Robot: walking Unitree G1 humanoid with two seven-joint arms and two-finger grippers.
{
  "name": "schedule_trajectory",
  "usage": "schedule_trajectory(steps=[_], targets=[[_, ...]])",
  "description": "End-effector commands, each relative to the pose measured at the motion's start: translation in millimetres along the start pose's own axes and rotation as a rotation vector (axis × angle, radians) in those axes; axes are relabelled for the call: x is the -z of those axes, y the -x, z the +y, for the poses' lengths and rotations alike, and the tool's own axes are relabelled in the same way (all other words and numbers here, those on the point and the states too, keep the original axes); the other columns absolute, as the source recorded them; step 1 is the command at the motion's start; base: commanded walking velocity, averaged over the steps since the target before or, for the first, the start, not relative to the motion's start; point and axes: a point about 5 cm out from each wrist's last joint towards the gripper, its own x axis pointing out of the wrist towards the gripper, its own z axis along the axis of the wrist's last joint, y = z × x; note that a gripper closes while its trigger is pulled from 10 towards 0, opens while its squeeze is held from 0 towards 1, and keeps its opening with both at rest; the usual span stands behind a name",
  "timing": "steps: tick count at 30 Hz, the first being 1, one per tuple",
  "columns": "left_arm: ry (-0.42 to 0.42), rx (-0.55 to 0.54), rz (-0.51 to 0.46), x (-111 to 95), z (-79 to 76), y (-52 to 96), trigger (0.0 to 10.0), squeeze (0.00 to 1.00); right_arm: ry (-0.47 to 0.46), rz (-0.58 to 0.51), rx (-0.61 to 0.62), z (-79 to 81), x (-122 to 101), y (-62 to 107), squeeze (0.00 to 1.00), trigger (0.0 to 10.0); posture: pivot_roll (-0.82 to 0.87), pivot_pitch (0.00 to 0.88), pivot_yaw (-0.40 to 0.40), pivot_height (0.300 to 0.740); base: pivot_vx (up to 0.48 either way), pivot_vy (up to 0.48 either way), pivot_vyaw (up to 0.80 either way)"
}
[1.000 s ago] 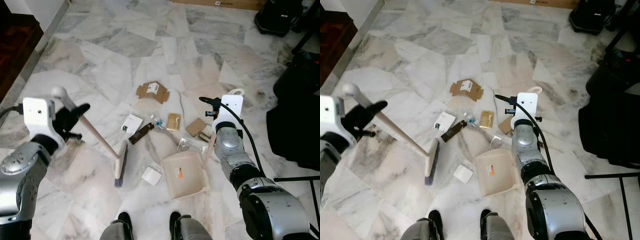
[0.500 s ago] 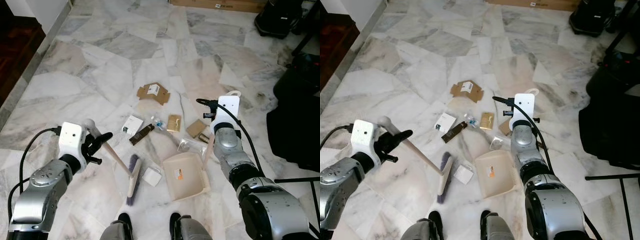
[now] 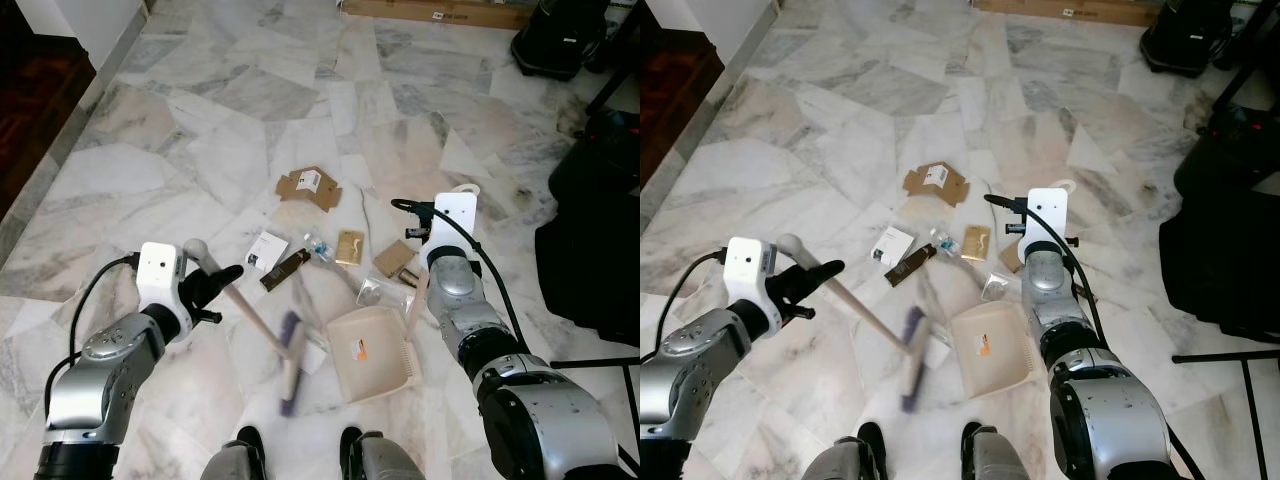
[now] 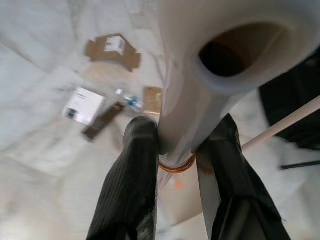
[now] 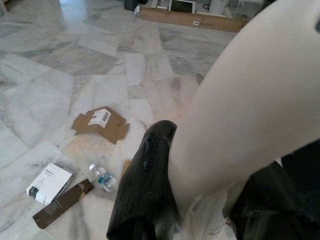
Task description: Sweep floor
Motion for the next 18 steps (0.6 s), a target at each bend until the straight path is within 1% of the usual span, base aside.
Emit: schedule_trajectory(steps=[1,6,8,9,11,15,18], targets=[[0.1,0.026,0.004,3,-0.9,-1.7,10.0,0.0,0.017,0.071,-0.021,3.5,15,4.4,0.0,10.0,-0.07,0.293,-0.03,0.74,0.0,0.0,0.0],[0.131,0.014,-0.051,-10,1.3,-3.5,10.0,0.0,0.014,0.072,-0.023,4.2,15,4.4,0.0,10.0,-0.07,0.29,-0.027,0.74,0.0,0.0,0.0],[0.152,-0.001,-0.111,-20,3.5,-2.3,10.0,0.0,0.012,0.071,-0.026,4.6,15,4.3,0.0,10.0,-0.07,0.29,-0.029,0.74,0.0,0.0,0.0],[0.159,-0.004,-0.127,-22,4.0,-1.7,10.0,0.0,0.012,0.071,-0.026,4.7,15,4.3,0.0,10.0,-0.07,0.29,-0.029,0.74,0.0,0.0,0.0],[0.1,-0.035,-0.178,-34,6.8,4.4,10.0,0.0,0.013,0.07,-0.031,5.5,15,4.4,0.0,10.0,-0.06,0.292,-0.032,0.74,0.0,0.0,0.0],[0.059,-0.046,-0.199,-40,5.9,8.6,10.0,0.0,0.01,0.058,-0.026,4.9,13,4.2,0.0,10.0,-0.06,0.295,-0.033,0.74,0.0,0.0,0.0],[0.04,-0.043,-0.231,-48,5.0,16.1,10.0,0.0,-0.027,-0.019,0.008,0.4,2,2.2,0.0,10.0,-0.06,0.298,-0.034,0.74,0.0,0.0,0.0]])
